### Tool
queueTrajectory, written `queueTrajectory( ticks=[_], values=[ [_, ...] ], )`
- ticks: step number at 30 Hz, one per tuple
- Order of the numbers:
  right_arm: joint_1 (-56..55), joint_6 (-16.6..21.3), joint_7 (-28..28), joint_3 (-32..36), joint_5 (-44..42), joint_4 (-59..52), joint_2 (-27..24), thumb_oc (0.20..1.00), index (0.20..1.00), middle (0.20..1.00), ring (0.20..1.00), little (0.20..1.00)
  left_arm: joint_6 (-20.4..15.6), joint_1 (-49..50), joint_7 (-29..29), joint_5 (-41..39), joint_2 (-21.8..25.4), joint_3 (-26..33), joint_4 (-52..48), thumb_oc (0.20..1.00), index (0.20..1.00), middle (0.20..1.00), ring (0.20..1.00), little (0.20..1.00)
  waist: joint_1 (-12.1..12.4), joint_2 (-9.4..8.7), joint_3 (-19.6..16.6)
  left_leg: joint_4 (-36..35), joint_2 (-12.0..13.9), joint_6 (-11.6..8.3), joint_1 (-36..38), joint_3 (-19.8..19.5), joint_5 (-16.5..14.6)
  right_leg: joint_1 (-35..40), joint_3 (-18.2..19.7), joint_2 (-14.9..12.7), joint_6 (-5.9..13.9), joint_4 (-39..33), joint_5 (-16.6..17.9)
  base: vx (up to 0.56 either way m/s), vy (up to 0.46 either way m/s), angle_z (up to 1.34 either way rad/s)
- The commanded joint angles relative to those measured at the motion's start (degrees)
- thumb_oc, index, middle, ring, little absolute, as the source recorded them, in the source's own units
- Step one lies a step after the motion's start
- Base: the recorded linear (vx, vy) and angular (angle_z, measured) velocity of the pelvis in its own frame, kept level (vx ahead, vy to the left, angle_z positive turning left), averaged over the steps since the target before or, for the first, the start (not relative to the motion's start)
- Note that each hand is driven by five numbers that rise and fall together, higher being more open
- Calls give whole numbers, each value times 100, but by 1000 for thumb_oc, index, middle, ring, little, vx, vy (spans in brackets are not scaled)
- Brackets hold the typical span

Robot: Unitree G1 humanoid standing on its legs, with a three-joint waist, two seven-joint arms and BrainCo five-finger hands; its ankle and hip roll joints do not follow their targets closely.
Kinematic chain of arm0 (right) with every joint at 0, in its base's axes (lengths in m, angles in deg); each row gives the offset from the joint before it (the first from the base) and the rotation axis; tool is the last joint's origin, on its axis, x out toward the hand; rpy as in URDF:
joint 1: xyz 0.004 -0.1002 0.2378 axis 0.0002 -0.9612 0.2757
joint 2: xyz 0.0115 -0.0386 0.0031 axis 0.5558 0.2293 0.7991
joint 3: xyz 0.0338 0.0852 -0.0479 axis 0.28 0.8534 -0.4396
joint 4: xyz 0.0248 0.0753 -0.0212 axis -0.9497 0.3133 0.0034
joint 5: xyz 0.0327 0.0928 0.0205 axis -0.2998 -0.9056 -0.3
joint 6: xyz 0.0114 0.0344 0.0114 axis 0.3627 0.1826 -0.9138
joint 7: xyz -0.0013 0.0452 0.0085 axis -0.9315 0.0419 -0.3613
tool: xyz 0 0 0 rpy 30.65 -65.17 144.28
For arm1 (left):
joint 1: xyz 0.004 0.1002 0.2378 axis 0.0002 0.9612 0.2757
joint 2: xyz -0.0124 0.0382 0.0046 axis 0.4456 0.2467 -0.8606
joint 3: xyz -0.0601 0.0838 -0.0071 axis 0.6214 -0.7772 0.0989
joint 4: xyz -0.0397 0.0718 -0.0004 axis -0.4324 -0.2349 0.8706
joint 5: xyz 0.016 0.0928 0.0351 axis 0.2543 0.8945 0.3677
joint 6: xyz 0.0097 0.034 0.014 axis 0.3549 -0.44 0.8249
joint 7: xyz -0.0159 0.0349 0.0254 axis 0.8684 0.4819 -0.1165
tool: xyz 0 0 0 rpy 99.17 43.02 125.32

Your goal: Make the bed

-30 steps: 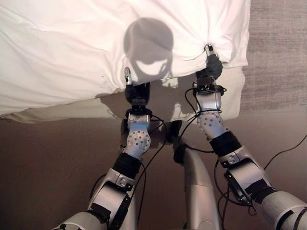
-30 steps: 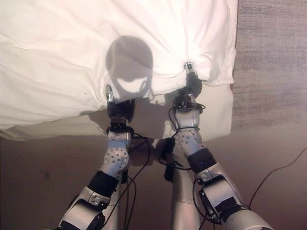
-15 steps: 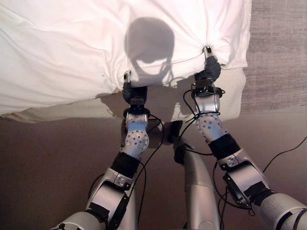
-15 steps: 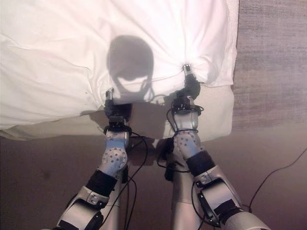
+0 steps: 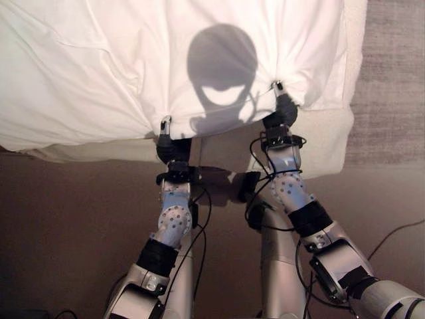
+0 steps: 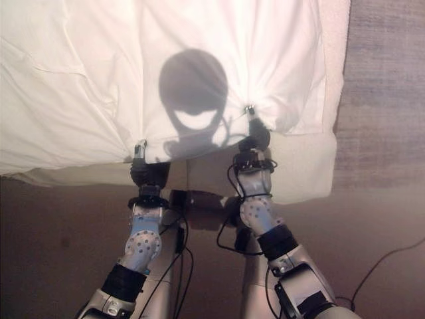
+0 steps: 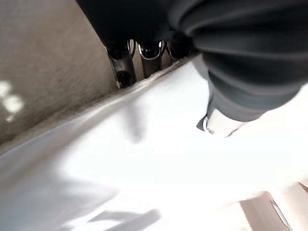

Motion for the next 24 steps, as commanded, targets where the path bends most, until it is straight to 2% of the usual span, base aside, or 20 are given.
queueTrajectory(
  ticks=[1,7,10,11,12,13,14,15,16,17,18,19,20,21,22,24],
  values=[
    [-672,678,-77,1428,152,-735,-795,200,200,200,200,200,-757,1152,102,55,695,1912,-627,200,200,200,200,200,-41,447,-154,-101,-204,413,76,-196,-277,-9,-163,12,525,-287,509,-12,-10,15],
    [-982,621,-105,1609,237,-700,-822,200,200,200,200,200,-780,1369,99,287,750,2209,-869,200,200,200,200,200,54,581,-231,-60,-255,379,209,-340,-250,149,-180,10,473,-116,338,-6,-28,8],
    [-1142,605,-74,1674,357,-648,-934,200,200,200,200,200,-795,1434,122,417,756,2178,-967,200,200,200,200,200,111,609,-155,619,-346,300,52,-505,-237,387,-312,17,289,34,104,-10,-69,22],
    [-1151,620,-51,1666,396,-608,-961,200,200,200,200,200,-824,1427,167,499,775,2137,-1008,200,200,200,200,200,194,582,-152,904,-460,222,-80,-786,-153,375,-327,46,247,127,43,20,56,34],
    [-1130,610,26,1701,410,-563,-954,200,200,200,200,200,-800,1446,221,591,752,2189,-1086,200,200,200,200,200,430,465,-153,707,-532,131,80,-1366,-209,484,-151,27,297,137,2,25,74,23],
    [-1140,609,28,1703,413,-563,-947,200,200,200,200,200,-794,1461,234,602,754,2184,-1100,200,200,200,200,200,431,461,-152,673,-529,126,116,-1372,-204,510,-155,27,296,125,-1,57,132,3],
    [-1238,631,83,1851,412,-567,-991,200,200,200,200,200,-756,1527,274,685,783,2251,-1212,200,200,200,200,200,449,479,-153,-33,-52,59,346,-1423,92,682,-124,-149,418,94,-41,31,40,-8],
    [-1255,629,88,1853,416,-571,-993,200,200,200,200,200,-750,1545,295,703,775,2240,-1230,200,200,200,200,200,440,482,-152,-148,-44,50,419,-1430,150,724,-139,-153,416,62,-31,20,162,14],
    [-1336,625,117,1898,438,-581,-1052,200,200,200,200,200,-749,1561,341,797,787,2219,-1272,200,200,200,200,200,366,532,-152,-626,273,33,571,-1269,421,856,-175,-267,495,-51,42,-28,286,49],
    [-1426,562,143,1923,511,-602,-1092,200,200,200,200,200,-739,1591,352,944,823,2201,-1306,200,200,200,200,200,336,580,-152,-976,402,1,774,-1218,549,965,-152,-312,555,-164,117,-66,597,71],
    [-1482,473,161,1839,590,-638,-1089,200,200,200,200,200,-690,1575,287,1027,909,2180,-1425,200,200,200,200,200,338,572,-152,-1203,340,-48,1044,-1359,408,970,87,-423,664,-278,282,-103,606,63],
    [-1560,476,220,1841,690,-691,-1088,200,200,200,200,200,-695,1526,302,1144,951,2131,-1473,200,200,200,200,200,288,569,-151,-980,152,-62,953,-1260,309,1036,177,-582,728,-377,444,-85,442,40],
    [-1569,473,239,1842,707,-709,-1083,200,200,200,200,200,-695,1525,315,1158,949,2126,-1478,200,200,200,200,200,284,565,-151,-933,124,-47,930,-1256,290,1035,185,-602,747,-379,454,-92,465,-3],
    [-1779,423,277,1892,778,-785,-1078,200,200,200,200,200,-627,1411,249,1247,1008,1997,-1618,200,200,200,200,200,155,600,-150,-396,-193,-33,736,-1072,19,1079,310,-896,804,-428,618,-45,349,-25],
    [-1789,419,284,1895,785,-797,-1075,200,200,200,200,200,-624,1415,249,1248,1008,1994,-1620,200,200,200,200,200,155,597,-150,-354,-210,-20,718,-1065,-2,1077,319,-909,819,-424,622,-66,532,-21],
    [-1988,393,315,1904,849,-926,-879,200,200,200,200,200,-542,1461,172,1334,1036,1964,-1766,200,200,200,200,200,39,641,-153,219,-481,97,642,-877,-377,1182,501,-1220,889,-576,891,-32,522,4]
  ],
)
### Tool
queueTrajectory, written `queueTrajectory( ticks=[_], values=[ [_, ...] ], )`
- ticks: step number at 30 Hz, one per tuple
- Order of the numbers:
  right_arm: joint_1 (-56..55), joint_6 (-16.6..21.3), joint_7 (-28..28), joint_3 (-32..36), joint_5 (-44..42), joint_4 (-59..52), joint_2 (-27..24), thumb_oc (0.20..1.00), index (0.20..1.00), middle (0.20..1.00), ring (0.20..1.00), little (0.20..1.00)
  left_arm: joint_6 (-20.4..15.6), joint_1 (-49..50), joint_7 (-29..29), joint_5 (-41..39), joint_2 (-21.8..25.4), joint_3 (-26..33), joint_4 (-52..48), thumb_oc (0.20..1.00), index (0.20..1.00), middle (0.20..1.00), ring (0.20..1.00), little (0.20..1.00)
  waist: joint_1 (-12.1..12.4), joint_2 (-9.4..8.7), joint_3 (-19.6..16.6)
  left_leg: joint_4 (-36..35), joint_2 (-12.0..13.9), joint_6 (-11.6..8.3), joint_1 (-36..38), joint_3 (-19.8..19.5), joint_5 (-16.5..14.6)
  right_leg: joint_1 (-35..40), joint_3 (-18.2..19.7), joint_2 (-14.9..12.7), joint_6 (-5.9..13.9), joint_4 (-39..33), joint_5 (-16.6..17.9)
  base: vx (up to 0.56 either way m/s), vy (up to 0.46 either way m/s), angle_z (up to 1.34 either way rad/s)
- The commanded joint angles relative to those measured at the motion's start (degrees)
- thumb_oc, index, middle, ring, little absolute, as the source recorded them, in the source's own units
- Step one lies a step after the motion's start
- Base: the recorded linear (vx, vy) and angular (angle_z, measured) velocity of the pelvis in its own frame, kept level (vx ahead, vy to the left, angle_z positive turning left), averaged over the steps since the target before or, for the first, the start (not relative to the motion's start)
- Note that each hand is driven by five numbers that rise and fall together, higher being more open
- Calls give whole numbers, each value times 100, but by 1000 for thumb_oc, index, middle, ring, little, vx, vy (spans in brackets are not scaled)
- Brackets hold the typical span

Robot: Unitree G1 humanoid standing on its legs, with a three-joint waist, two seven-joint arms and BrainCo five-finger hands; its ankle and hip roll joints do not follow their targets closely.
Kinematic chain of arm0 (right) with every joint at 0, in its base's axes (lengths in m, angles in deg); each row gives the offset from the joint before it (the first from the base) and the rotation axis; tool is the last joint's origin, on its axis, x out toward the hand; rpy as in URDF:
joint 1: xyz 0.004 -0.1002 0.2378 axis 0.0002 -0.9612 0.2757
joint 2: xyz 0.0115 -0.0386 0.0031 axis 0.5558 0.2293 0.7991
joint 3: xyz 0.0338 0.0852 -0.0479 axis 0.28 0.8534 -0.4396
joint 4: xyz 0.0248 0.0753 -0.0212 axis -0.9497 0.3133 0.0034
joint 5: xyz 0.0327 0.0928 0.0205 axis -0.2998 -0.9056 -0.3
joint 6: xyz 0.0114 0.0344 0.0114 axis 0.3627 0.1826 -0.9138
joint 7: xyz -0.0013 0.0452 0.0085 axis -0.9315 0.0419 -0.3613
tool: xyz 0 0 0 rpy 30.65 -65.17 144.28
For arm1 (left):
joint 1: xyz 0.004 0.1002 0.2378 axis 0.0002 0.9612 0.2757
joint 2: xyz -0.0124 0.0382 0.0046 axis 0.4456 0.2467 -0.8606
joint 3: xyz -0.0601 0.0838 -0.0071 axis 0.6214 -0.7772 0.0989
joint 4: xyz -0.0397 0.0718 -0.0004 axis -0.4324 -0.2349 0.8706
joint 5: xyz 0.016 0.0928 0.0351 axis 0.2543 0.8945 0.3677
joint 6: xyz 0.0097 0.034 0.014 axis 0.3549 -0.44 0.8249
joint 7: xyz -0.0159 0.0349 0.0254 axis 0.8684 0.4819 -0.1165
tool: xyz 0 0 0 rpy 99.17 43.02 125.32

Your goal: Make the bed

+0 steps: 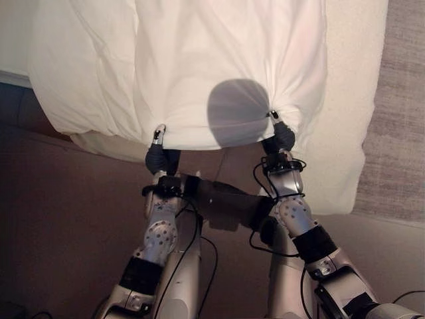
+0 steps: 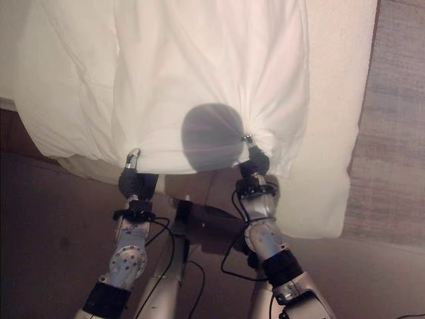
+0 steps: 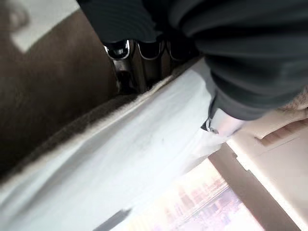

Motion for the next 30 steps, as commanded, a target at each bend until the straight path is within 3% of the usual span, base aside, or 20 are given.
queueTrajectory(
  ticks=[1,3,4,5,7,10,11,12,14,16,17,19,20,21,22,24,26,27,28,30],
  values=[
    [-1168,665,342,1835,159,-628,-769,200,200,200,200,200,-875,801,102,1,672,1757,-972,200,200,200,200,200,-81,400,-166,288,-363,462,-79,-161,-486,549,276,-698,591,-1148,1326,-8,489,-6],
    [-1294,632,346,1893,203,-640,-747,200,200,200,200,200,-840,842,96,46,696,1754,-958,200,200,200,200,200,-136,457,-188,501,-520,553,-60,-106,-597,685,388,-842,647,-1180,1598,-14,515,-11],
    [-1376,645,319,1883,230,-696,-580,200,200,200,200,200,-775,900,44,2,724,1813,-925,200,200,200,200,200,-44,477,-241,733,-592,707,-74,75,-578,718,112,-800,521,-457,1259,-27,518,7],
    [-1379,646,315,1884,229,-695,-572,200,200,200,200,200,-772,904,41,-1,731,1814,-926,200,200,200,200,200,-45,470,-233,772,-597,707,-79,76,-610,706,122,-810,523,-403,1216,-90,540,-6],
    [-1354,640,248,1854,155,-565,-417,200,200,200,200,200,-648,986,-44,135,780,1823,-986,200,200,200,200,200,49,457,-258,727,-655,853,-49,384,-511,749,-322,-382,350,398,697,-96,340,-45],
    [-1287,581,95,1621,110,-387,-299,200,200,200,200,200,-632,1246,-56,222,715,1931,-1069,200,200,200,200,200,383,389,-318,84,-627,965,444,823,-271,1002,-1268,368,172,780,-2,-67,365,-55],
    [-1303,568,-17,1501,70,-284,-300,200,200,200,200,200,-670,1405,-94,156,653,1974,-1077,200,200,200,200,200,502,306,-331,-205,-548,920,668,1000,-144,1303,-1411,960,48,506,-389,-37,208,-99],
    [-1311,573,-28,1492,62,-278,-299,200,200,200,200,200,-673,1421,-98,153,653,1978,-1079,200,200,200,200,200,516,307,-317,-214,-524,906,708,1007,-153,1354,-1407,994,29,456,-387,-54,112,-100],
    [-1401,523,-105,1396,91,-285,-463,200,200,200,200,200,-725,1502,-146,51,528,2011,-1031,200,200,200,200,200,554,378,-291,-218,-497,698,815,1027,-92,1683,-1168,1201,-406,-343,-573,-73,46,-76],
    [-1383,466,-112,1377,132,-296,-653,200,200,200,200,200,-749,1554,-147,21,467,2043,-1042,200,200,200,200,200,617,577,-164,339,-339,362,675,1119,-59,1720,-1149,1361,-666,-432,-759,-95,117,-85],
    [-1159,410,-99,1257,177,-183,-734,200,200,200,200,200,-775,1596,-105,132,442,2061,-1089,200,200,200,200,200,820,648,-162,680,-449,252,638,560,-38,1660,-918,1306,-627,-341,-747,-56,188,-55],
    [-1111,416,-115,1249,191,-129,-747,200,200,200,200,200,-787,1561,-19,212,396,2098,-1063,200,200,200,200,200,823,673,-163,850,-451,346,662,316,-206,1612,-825,1226,-568,-271,-730,-73,174,-71],
    [-1219,413,-83,1349,167,-117,-801,200,200,200,200,200,-822,1586,80,285,407,2256,-1074,200,200,200,200,200,589,656,-162,728,261,486,779,219,-256,1455,-767,896,-420,-85,-560,-74,170,-64],
    [-1225,414,-84,1340,164,-117,-804,200,200,200,200,200,-820,1597,92,295,400,2258,-1082,200,200,200,200,200,578,652,-162,705,255,486,801,222,-253,1463,-763,887,-410,-81,-562,-56,255,7],
    [-1227,392,-71,1332,159,-141,-813,200,200,200,200,200,-810,1616,82,326,435,2266,-1110,200,200,200,200,200,565,651,-164,382,501,468,911,73,-113,1455,-702,802,-349,-87,-519,-33,237,60],
    [-1336,311,-31,1311,233,-253,-882,200,200,200,200,200,-761,1648,116,478,545,2269,-1186,200,200,200,200,200,554,638,-203,-884,849,315,1411,-380,359,1467,-449,623,-165,-226,-327,-48,371,43],
    [-1581,190,16,1386,390,-338,-1023,200,200,200,200,200,-669,1742,102,612,594,2263,-1224,200,200,200,200,200,375,670,-285,-1622,1109,229,1850,-262,489,1531,-347,284,15,-406,-13,-150,475,15],
    [-1672,169,37,1469,451,-402,-1072,200,200,200,200,200,-640,1732,84,649,629,2249,-1253,200,200,200,200,200,348,697,-273,-1745,1091,168,1845,-217,616,1495,-372,105,41,-530,302,-166,482,55],
    [-1773,148,77,1556,564,-453,-1122,200,200,200,200,200,-606,1721,42,705,676,2151,-1263,200,200,200,200,200,302,675,-261,-1698,867,135,1874,-221,427,1628,-357,-142,226,-638,356,-180,444,66],
    [-1843,80,134,1662,743,-487,-1190,200,200,200,200,200,-527,1700,-28,830,789,2082,-1279,200,200,200,200,200,236,627,-232,-1191,411,218,1685,-156,95,1676,-224,-522,317,-819,608,-109,448,56]
  ],
)
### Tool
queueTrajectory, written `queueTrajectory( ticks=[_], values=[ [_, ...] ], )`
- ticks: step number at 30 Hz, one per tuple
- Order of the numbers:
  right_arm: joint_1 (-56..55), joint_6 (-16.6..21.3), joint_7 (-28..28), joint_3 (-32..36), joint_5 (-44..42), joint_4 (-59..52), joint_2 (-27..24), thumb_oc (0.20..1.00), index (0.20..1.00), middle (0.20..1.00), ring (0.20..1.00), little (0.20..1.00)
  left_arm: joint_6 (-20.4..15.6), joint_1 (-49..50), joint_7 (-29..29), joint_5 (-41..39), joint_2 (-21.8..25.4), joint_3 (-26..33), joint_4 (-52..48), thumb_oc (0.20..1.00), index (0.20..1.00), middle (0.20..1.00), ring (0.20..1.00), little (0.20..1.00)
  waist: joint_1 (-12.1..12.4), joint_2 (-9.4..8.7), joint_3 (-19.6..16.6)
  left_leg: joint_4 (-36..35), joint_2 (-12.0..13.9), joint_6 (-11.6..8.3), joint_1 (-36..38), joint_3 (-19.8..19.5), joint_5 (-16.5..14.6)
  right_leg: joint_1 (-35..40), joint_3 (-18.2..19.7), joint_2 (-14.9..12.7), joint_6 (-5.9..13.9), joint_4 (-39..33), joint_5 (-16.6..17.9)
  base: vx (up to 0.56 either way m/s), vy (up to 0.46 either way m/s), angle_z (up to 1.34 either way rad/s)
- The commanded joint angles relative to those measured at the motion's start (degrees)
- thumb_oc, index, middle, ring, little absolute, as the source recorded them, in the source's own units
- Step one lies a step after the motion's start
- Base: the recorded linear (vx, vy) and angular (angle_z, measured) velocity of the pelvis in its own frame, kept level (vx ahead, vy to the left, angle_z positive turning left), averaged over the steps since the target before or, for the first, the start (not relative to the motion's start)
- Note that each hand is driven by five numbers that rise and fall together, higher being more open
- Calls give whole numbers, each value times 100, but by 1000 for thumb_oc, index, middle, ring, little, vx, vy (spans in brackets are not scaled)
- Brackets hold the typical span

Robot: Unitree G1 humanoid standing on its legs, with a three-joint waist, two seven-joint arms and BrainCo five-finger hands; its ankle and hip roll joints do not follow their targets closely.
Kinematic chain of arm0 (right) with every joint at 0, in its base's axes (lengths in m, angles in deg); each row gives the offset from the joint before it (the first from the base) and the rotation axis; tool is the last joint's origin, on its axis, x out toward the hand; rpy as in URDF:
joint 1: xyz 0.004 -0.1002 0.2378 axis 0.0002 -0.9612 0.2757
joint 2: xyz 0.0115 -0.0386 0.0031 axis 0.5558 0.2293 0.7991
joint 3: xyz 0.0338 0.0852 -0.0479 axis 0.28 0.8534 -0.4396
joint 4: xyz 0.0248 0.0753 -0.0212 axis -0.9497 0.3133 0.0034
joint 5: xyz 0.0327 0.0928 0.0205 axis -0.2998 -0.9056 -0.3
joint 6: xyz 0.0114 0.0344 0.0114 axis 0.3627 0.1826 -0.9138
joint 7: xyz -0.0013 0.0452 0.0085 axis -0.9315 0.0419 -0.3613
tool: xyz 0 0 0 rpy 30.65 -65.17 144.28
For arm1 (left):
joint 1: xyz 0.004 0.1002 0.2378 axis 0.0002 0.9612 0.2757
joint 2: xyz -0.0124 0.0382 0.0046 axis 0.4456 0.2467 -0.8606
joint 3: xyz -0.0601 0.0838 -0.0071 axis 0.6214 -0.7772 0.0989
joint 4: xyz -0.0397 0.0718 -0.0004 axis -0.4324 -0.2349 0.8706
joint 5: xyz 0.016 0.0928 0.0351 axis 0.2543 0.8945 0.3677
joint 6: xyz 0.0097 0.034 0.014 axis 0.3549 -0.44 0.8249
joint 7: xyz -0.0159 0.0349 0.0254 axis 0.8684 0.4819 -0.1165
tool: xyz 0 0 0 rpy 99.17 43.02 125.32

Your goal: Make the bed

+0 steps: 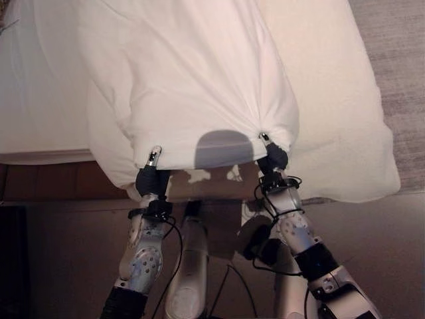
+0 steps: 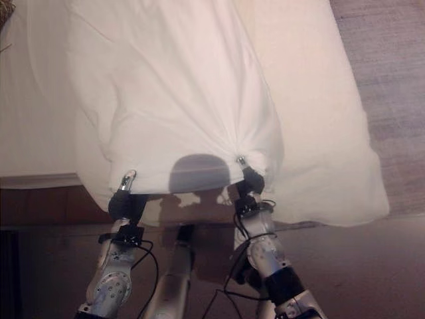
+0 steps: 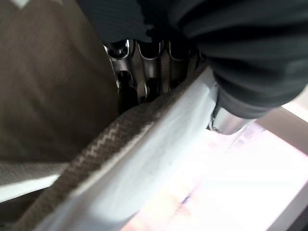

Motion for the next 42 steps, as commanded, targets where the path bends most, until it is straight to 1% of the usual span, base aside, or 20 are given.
queueTrajectory(
  ticks=[1,4,6,7,8,9,11,12,13,14,17,18,19,21,24,25,29,30,36,42],
  values=[
    [-722,623,371,1750,357,-60,-775,200,200,200,200,200,-974,576,248,-117,774,2002,-1050,200,200,200,200,200,103,-32,-195,218,-658,599,-243,11,-80,249,904,-509,628,-1512,1512,-70,461,34],
    [-853,603,370,1931,493,-36,-686,200,200,200,200,200,-871,653,84,-15,897,1987,-1011,200,200,200,200,200,5,43,-195,813,-1111,808,-367,10,-420,441,920,-925,647,-1447,1673,-16,445,56],
    [-760,592,325,1843,534,-18,-587,200,200,200,200,200,-840,723,114,63,982,2095,-1010,200,200,200,200,200,129,21,-181,1121,-1167,962,-431,278,-552,275,554,-920,589,-774,1538,-21,397,26],
    [-747,584,287,1809,482,27,-544,200,200,200,200,200,-854,746,86,9,986,2110,-1037,200,200,200,200,200,121,-3,-147,1218,-1202,1024,-467,416,-518,235,442,-669,584,-459,1442,-69,305,-41],
    [-744,573,155,1712,436,100,-526,200,200,200,200,200,-852,818,77,12,979,2139,-1068,200,200,200,200,200,116,-70,-146,1157,-1285,1099,-449,520,-483,18,312,13,502,-90,1160,-57,404,-62],
    [-778,529,-15,1597,455,149,-514,200,200,200,200,200,-833,990,62,67,875,2211,-1107,200,200,200,200,200,113,-197,-145,843,-1493,1191,-186,615,-416,-280,44,1005,429,-213,991,-8,281,-57],
    [-865,569,-27,1561,506,174,-543,200,200,200,200,200,-854,1075,114,220,819,2246,-1116,200,200,200,200,200,105,-222,-147,740,-1550,1175,-33,592,-441,-387,152,1233,380,-344,1001,40,180,-47],
    [-926,518,-34,1602,462,137,-629,200,200,200,200,200,-848,1084,54,166,667,2248,-1180,200,200,200,200,200,147,-143,-147,872,-1655,1125,-40,554,-530,-287,300,986,234,-535,921,-7,140,-18],
    [-1085,551,-69,1621,385,179,-644,200,200,200,200,200,-802,1203,16,193,611,2183,-1183,200,200,200,200,200,95,-154,-145,1181,-1566,997,-138,598,-542,-278,463,1181,-35,-565,699,-144,83,15],
    [-972,621,-141,1552,320,203,-611,200,200,200,200,200,-832,1255,9,168,552,2235,-1252,200,200,200,200,200,301,-108,-142,1621,-1460,844,-406,472,-484,-157,449,1368,-229,-774,670,-108,-2,21],
    [-678,627,-61,1469,328,413,-653,200,200,200,200,200,-844,1277,29,331,591,2275,-1300,200,200,200,200,200,594,-52,-142,2088,-1448,857,-589,79,-656,-92,600,1346,-263,-807,638,-41,10,-36],
    [-701,677,-27,1561,294,391,-667,200,200,200,200,200,-833,1327,29,282,595,2349,-1304,200,200,200,200,200,550,-31,-142,1880,-1051,845,-493,56,-588,-31,588,1244,-231,-850,666,-23,152,-78],
    [-755,682,30,1647,231,460,-666,200,200,200,200,200,-802,1440,-2,256,600,2405,-1301,200,200,200,200,200,444,46,-229,1125,-394,813,-149,98,-207,121,550,1065,-115,-1035,747,-6,156,-18],
    [-813,654,57,1676,241,463,-643,200,200,200,200,200,-799,1481,12,332,635,2392,-1339,200,200,200,200,200,459,104,-345,474,-297,715,66,-70,102,216,585,1027,-64,-1241,805,31,227,23],
    [-1067,564,148,1848,368,433,-667,200,200,200,200,200,-703,1507,51,644,764,2394,-1625,200,200,200,200,200,413,207,-755,-817,-263,589,721,-372,321,378,468,745,138,-1400,995,45,303,35],
    [-1307,604,200,2051,423,416,-609,200,200,200,200,200,-712,1457,57,889,829,2316,-1507,200,200,200,200,200,338,196,-832,-726,-510,539,869,-484,187,785,259,379,288,-1537,967,50,214,31],
    [-1437,563,244,2151,589,389,-526,200,200,200,200,200,-724,1368,37,1032,861,2251,-1559,200,200,200,200,200,236,186,-817,-335,-862,636,1006,-467,-108,1258,112,42,440,-1783,1177,-44,258,96],
    [-1444,533,212,2157,629,401,-484,200,200,200,200,200,-722,1432,54,1181,855,2299,-1511,200,200,200,200,200,264,150,-973,-316,-1017,745,1049,-356,-93,1341,76,-92,467,-2089,1509,-55,248,78],
    [-1408,417,43,1970,539,582,-228,200,200,200,200,200,-751,1654,129,1324,782,2588,-1464,200,200,200,200,200,507,34,-1232,-333,-1005,873,1463,16,-228,1738,-180,43,594,-2053,1499,3,94,-6],
    [-1570,351,-33,2072,429,725,-270,200,200,200,200,200,-685,2252,-74,1075,548,2698,-1724,200,200,200,200,200,670,141,-1215,-336,-841,815,1396,82,-170,1737,-256,62,578,-2188,1429,-16,-59,-26]
  ],
)
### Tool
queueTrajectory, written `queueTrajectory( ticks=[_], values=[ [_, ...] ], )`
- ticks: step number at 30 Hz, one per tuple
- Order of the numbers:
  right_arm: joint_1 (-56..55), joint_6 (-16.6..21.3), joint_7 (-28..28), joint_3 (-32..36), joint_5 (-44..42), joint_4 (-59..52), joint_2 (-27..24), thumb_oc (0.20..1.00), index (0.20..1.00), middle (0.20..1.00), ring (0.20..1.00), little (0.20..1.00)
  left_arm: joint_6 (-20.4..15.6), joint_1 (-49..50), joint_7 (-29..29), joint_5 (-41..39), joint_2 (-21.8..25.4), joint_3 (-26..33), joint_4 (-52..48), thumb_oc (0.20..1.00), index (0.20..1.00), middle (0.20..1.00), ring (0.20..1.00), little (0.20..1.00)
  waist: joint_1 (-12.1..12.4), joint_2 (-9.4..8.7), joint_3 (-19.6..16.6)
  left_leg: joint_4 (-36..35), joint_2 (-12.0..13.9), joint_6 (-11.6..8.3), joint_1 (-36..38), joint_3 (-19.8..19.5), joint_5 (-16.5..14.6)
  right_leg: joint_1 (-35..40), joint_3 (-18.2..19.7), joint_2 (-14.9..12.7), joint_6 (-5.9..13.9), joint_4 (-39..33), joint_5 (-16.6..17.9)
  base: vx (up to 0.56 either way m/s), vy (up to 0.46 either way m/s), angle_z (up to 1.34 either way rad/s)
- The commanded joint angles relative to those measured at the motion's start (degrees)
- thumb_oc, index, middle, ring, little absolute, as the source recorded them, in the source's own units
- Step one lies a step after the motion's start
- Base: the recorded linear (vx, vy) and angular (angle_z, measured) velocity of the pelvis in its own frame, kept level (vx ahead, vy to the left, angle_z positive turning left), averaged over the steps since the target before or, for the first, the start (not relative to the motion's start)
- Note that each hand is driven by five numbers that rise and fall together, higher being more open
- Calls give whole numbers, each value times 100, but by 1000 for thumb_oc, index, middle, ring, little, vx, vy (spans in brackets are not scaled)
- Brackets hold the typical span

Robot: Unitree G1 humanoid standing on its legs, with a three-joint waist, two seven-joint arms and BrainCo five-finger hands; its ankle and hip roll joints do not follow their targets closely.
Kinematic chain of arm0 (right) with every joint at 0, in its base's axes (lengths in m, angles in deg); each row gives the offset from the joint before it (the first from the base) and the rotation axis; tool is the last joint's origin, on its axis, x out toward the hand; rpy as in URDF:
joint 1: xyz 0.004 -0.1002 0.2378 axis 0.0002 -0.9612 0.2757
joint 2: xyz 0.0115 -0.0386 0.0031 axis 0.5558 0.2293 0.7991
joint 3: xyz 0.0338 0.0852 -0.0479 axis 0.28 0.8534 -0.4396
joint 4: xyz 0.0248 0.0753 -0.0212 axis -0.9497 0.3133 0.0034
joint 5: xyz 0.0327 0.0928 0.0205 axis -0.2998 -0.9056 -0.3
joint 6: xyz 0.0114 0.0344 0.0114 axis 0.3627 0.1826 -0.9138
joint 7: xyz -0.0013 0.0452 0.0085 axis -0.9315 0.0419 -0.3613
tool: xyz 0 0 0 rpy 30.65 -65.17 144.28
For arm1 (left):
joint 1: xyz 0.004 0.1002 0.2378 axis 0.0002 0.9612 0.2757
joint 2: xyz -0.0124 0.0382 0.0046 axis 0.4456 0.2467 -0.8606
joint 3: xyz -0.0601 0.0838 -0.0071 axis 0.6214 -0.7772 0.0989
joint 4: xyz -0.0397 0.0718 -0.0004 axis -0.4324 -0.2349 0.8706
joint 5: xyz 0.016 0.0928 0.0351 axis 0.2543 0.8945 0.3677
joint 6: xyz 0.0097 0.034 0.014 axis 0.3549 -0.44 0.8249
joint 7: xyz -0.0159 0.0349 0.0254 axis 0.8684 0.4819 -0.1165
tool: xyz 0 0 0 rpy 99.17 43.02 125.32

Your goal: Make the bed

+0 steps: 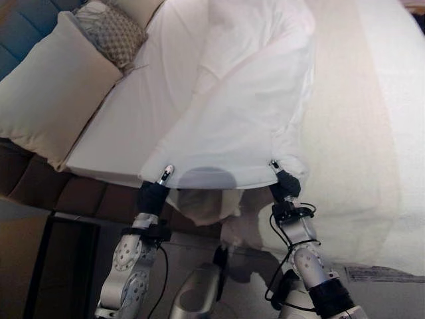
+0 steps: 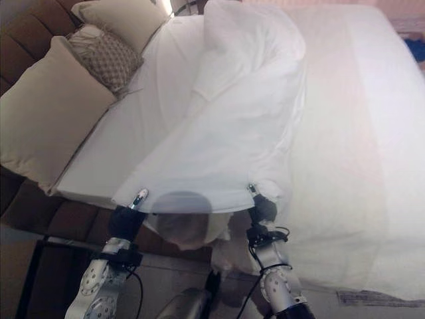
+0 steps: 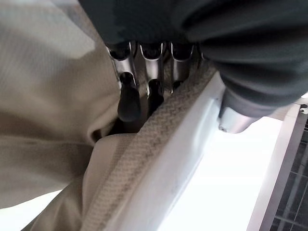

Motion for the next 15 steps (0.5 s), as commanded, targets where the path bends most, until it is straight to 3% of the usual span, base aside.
queueTrajectory(
  ticks=[1,9,13,14,15],
  values=[
    [-651,757,444,1656,-122,529,-882,200,200,200,200,200,-1257,892,378,-658,249,2235,-979,200,200,200,200,200,307,173,-642,-55,116,66,-518,-319,85,-139,-88,-146,338,-476,652,-77,-101,-8],
    [-443,1051,830,1996,-93,478,-890,200,200,200,200,200,-1220,780,608,-583,121,1886,-374,200,200,200,200,200,221,189,-110,-71,228,-22,-982,-406,337,-535,-187,-166,298,-308,643,-124,-91,16],
    [-246,1205,1092,2101,-31,463,-902,200,200,200,200,200,-1229,534,759,-1091,42,1757,189,200,200,200,200,200,136,100,122,88,233,-33,-1293,-363,334,-853,-58,-185,268,-160,648,-64,-45,2],
    [-105,1256,1205,2057,-22,486,-896,200,200,200,200,200,-1182,380,814,-1269,80,1688,488,200,200,200,200,200,70,67,241,172,250,-50,-1353,-322,169,-984,94,-164,333,-48,515,-112,-26,0],
    [-89,1259,1209,2067,-20,486,-894,200,200,200,200,200,-1190,355,804,-1276,88,1688,503,200,200,200,200,200,78,65,265,170,219,-30,-1437,-303,321,-1043,43,-194,260,-101,672,-23,-34,0]
  ],
)
